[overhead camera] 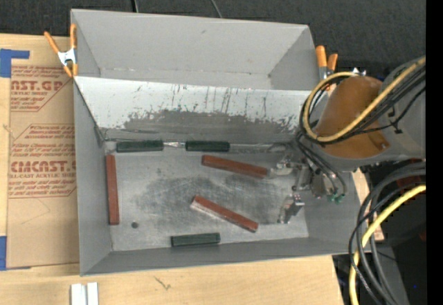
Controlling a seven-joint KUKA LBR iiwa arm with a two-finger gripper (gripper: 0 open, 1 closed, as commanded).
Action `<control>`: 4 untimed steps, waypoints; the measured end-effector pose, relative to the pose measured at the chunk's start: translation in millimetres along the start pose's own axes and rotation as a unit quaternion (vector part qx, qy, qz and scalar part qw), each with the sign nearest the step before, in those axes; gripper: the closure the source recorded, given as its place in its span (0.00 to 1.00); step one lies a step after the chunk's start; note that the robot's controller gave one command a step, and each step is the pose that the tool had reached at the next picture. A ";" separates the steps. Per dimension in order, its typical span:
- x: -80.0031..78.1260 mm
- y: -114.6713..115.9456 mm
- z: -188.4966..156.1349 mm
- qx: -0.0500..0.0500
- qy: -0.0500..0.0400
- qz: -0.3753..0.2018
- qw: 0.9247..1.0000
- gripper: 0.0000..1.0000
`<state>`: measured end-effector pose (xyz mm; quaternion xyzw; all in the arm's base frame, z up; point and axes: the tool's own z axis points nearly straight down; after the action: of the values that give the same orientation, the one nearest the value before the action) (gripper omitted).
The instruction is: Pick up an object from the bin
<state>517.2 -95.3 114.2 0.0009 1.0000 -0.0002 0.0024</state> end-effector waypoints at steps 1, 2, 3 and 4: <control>-1.9 8.2 35.9 0.000 0.003 0.096 0.995 1.00; -1.8 8.3 36.6 0.000 0.002 0.096 0.995 0.00; -1.8 8.2 36.7 0.000 0.002 0.096 0.995 0.00; 26.2 70.2 39.2 0.000 -0.001 0.075 0.997 1.00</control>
Offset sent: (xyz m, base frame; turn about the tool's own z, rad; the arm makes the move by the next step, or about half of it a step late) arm 0.0000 0.0000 0.0000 0.0000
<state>491.2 -25.1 74.9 0.0759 0.9971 -0.0005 0.0030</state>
